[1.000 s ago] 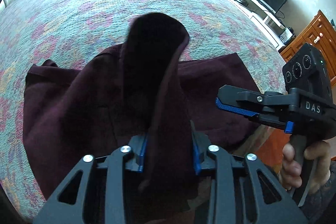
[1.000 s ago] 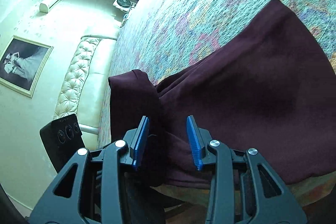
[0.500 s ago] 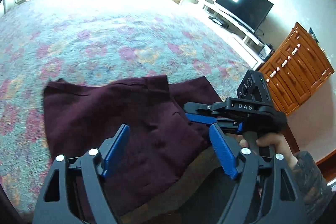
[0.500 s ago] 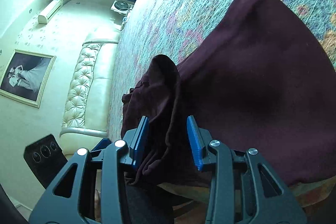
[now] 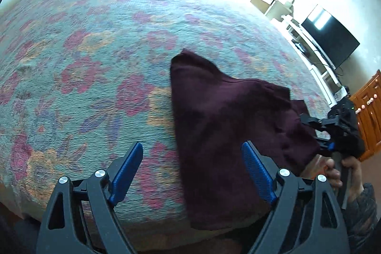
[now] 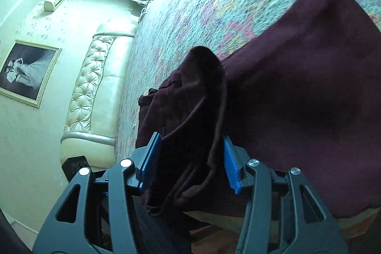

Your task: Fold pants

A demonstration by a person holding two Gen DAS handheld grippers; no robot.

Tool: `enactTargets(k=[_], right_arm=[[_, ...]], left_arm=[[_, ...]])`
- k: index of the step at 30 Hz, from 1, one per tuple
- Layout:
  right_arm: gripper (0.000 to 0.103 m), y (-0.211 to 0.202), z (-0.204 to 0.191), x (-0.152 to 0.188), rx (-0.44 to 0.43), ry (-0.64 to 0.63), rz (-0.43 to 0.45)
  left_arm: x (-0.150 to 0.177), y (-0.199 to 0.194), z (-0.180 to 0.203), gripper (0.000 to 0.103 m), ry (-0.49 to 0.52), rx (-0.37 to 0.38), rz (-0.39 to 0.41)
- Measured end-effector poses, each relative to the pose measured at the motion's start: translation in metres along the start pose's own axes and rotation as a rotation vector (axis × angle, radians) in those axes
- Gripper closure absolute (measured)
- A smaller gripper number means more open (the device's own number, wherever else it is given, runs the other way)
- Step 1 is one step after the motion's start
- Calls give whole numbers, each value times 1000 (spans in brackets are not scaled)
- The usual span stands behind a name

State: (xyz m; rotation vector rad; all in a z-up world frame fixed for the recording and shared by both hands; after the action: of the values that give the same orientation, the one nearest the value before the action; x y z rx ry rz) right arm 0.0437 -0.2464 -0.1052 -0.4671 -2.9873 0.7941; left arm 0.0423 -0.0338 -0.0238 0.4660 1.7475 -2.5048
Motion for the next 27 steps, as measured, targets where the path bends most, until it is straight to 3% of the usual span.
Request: enactTargets(k=[7, 11, 16, 27], right_arm=[[49, 19, -10, -1, 121, -43, -46], [75, 28, -16, 1, 226, -79, -77], [85, 20, -27, 5, 255, -124, -51], [88, -18, -84, 2, 276, -249, 33]], left_arm=[[4, 8, -11, 19, -35, -47, -25], [5, 10, -12, 19, -39, -55, -39], [5, 10, -13, 19, -36, -63, -39], [7, 7, -16, 19, -44, -40, -40]])
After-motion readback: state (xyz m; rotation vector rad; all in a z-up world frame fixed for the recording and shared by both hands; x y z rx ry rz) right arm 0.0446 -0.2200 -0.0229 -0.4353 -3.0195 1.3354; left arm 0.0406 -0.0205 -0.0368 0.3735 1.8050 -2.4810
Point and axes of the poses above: each gripper's, at about its wrist camera, not at the fingertips, and y roughly the way its jaws point, z to its right, x to its underside, the point moved 2 cm from there along y, roughly the way its jaws point, and after that the axes turned 15 degrees about -z, right-handed, at the moved point
